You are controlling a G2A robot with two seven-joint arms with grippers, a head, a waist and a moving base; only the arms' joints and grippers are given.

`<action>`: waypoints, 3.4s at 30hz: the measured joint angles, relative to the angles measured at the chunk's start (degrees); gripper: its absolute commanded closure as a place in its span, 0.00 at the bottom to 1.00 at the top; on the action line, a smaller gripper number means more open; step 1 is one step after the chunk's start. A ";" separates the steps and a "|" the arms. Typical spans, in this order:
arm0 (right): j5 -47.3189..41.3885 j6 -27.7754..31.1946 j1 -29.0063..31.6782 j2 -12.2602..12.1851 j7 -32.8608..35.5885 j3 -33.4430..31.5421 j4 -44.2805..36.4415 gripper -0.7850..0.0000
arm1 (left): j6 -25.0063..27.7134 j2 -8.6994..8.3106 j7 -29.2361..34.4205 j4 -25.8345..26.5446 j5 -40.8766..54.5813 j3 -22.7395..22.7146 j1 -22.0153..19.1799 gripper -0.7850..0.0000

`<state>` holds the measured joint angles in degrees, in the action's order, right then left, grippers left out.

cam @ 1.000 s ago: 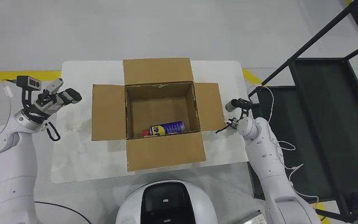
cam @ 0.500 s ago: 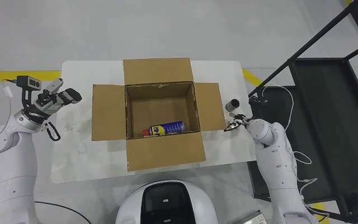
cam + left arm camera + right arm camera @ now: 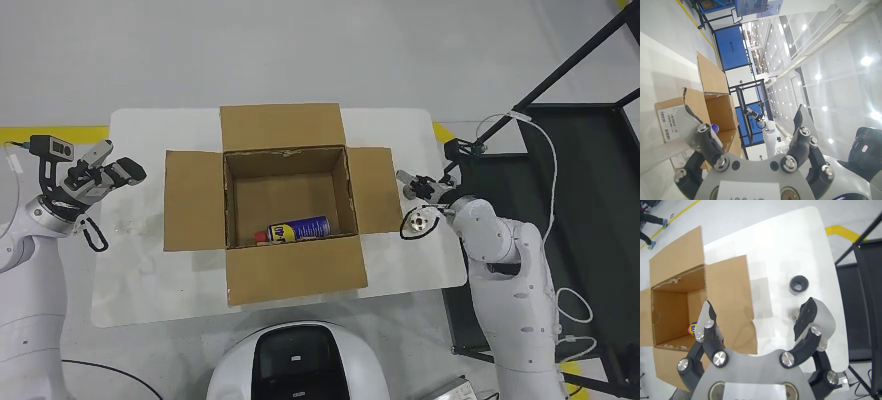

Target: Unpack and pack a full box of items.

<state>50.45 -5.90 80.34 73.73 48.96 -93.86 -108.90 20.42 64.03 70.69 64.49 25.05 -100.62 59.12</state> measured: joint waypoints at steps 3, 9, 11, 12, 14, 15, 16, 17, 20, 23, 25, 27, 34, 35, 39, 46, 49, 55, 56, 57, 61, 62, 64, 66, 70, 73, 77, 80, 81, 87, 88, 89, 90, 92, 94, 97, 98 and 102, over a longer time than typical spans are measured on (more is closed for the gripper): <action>0.33 2.75 -3.00 0.00 2.60 4.66 -1.62 0.00 | 0.00 0.00 0.00 0.00 0.00 0.00 0.00 0.00; 3.79 9.70 -10.02 0.16 10.22 16.40 -0.68 0.00 | 0.00 0.00 0.00 0.00 0.00 0.00 0.00 0.00; 5.23 12.41 -12.88 0.32 12.91 20.52 1.05 0.00 | 0.00 0.00 0.00 0.00 0.00 0.00 0.00 0.00; 5.53 13.57 -14.13 0.41 13.88 22.11 2.05 0.00 | 0.00 0.00 0.00 0.00 0.00 0.00 0.00 0.00; 5.46 16.24 -17.12 0.60 16.24 25.28 4.88 0.00 | 0.00 0.00 0.00 0.00 0.00 0.00 0.00 0.00; 4.55 17.39 -18.38 0.70 17.09 26.28 6.18 0.00 | 0.00 0.00 0.00 0.00 0.00 0.00 0.00 0.00; 3.08 18.64 -19.59 0.80 17.77 27.00 7.52 0.00 | 0.00 0.00 0.00 0.00 0.00 0.00 0.00 0.00; 0.99 20.00 -21.00 0.87 18.42 27.42 9.31 0.00 | 0.00 0.00 0.00 0.00 0.00 0.00 0.00 0.00; -0.16 20.52 -21.59 0.89 18.63 27.40 10.19 0.00 | 0.00 0.00 0.00 0.00 0.00 0.00 0.00 0.00; 0.01 20.43 -21.49 0.88 18.58 27.38 10.04 0.00 | 0.00 0.00 0.00 0.00 0.00 0.00 0.00 0.00; 0.02 20.43 -21.49 0.88 18.58 27.38 10.04 0.00 | 0.00 0.00 0.00 0.00 0.00 0.00 0.00 0.00; 0.02 20.43 -21.49 0.88 18.58 27.38 10.04 0.00 | 0.00 0.00 0.00 0.00 0.00 0.00 0.00 0.00; 0.78 34.39 -23.96 0.27 13.74 28.51 13.40 0.00 | 0.00 0.00 0.00 0.00 0.00 0.00 0.00 0.00; 1.69 38.74 -25.24 0.08 12.83 28.91 14.81 0.00 | 0.00 0.00 0.00 0.00 0.00 0.00 0.00 0.00; 3.52 49.35 -30.76 0.08 11.85 32.57 21.86 0.00 | 0.00 0.00 0.00 0.00 0.00 0.00 0.00 0.00; 0.36 52.99 -44.09 0.89 8.23 46.90 38.15 0.00 | 0.00 0.00 0.00 0.00 0.00 0.00 0.00 0.00; -2.35 53.80 -48.66 1.83 7.42 53.89 43.32 0.00 | 0.00 0.00 0.00 0.00 0.00 0.00 0.00 0.00; -4.71 54.21 -51.11 2.61 7.01 58.54 46.46 0.00 | 0.00 0.00 0.00 0.00 0.00 0.00 0.00 0.00; -4.68 54.21 -51.08 2.60 7.01 58.47 46.42 0.00 | 0.00 0.00 0.00 0.00 0.00 0.00 0.00 0.00; -4.67 54.20 -51.08 2.60 7.02 58.47 46.42 0.00 | 0.00 0.00 0.00 0.00 0.00 0.00 0.00 0.00; -4.66 54.20 -51.07 2.60 7.02 58.47 46.42 0.00 | 0.00 0.00 0.00 0.00 0.00 0.00 0.00 0.00; -4.66 54.20 -51.07 2.60 7.02 58.47 46.42 0.00 | 0.00 0.00 0.00 0.00 0.00 0.00 0.00 0.00; -4.66 54.19 -51.07 2.60 7.02 58.47 46.42 0.00 | 0.00 0.00 0.00 0.00 0.00 0.00 0.00 0.00; -4.06 53.36 -50.53 2.72 6.57 58.99 46.15 0.00 | 0.00 0.00 0.00 0.00 0.00 0.00 0.00 0.00; -3.47 52.05 -50.69 3.70 6.47 61.17 46.40 0.00 | 0.00 0.00 0.00 0.00 0.00 0.00 0.00 0.00; -3.94 51.24 -51.55 4.96 6.17 63.14 48.38 0.00 | 0.00 0.00 0.00 0.00 0.00 0.00 0.00 0.00; -4.28 50.49 -52.99 7.31 5.55 66.43 52.40 0.00 | 0.00 0.00 0.00 0.00 0.00 0.00 0.00 0.00; -4.19 49.45 -54.06 9.23 5.16 68.67 55.99 0.00 | 0.00 0.00 0.00 0.00 0.00 0.00 0.00 0.00; -4.17 49.22 -54.38 9.83 5.00 69.29 57.14 0.00 | 0.00 0.00 0.00 0.00 0.00 0.00 0.00 0.00; -3.59 49.18 -56.30 13.76 3.34 72.73 64.39 0.00 | 0.00 0.00 0.00 0.00 0.00 0.00 0.00 0.00; -3.48 49.14 -56.56 14.34 3.04 73.13 65.36 0.00 | 0.00 0.00 0.00 0.00 0.00 0.00 0.00 0.00; -3.28 49.12 -56.88 15.10 2.69 73.65 66.63 0.00 | 0.00 0.00 0.00 0.00 0.00 0.00 0.00 0.00; -3.07 49.08 -57.12 15.66 2.51 74.04 67.57 0.00 | 0.00 0.00 0.00 0.00 0.00 0.00 0.00 0.00; -2.74 49.00 -57.60 16.95 2.07 74.84 69.66 0.00 | 0.00 0.00 0.00 0.00 0.00 0.00 0.00 0.00; -2.59 49.06 -57.94 18.03 1.77 75.43 71.39 0.00 | 0.00 0.00 0.00 0.00 0.00 0.00 0.00 0.00; -2.27 49.58 -58.41 19.67 1.12 76.25 74.06 0.00 | 0.00 0.00 0.00 0.00 0.00 0.00 0.00 0.00; -2.14 49.73 -58.56 20.27 0.86 76.51 75.08 0.00 | 0.00 0.00 0.00 0.00 0.00 0.00 0.00 0.00; -1.69 49.81 -59.08 22.00 0.29 77.13 78.40 0.00 | 0.00 0.00 0.00 0.00 0.00 0.00 0.00 0.00</action>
<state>48.76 43.91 21.25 95.74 49.26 -16.73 -30.50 20.42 64.03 70.69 64.49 25.05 -100.62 59.12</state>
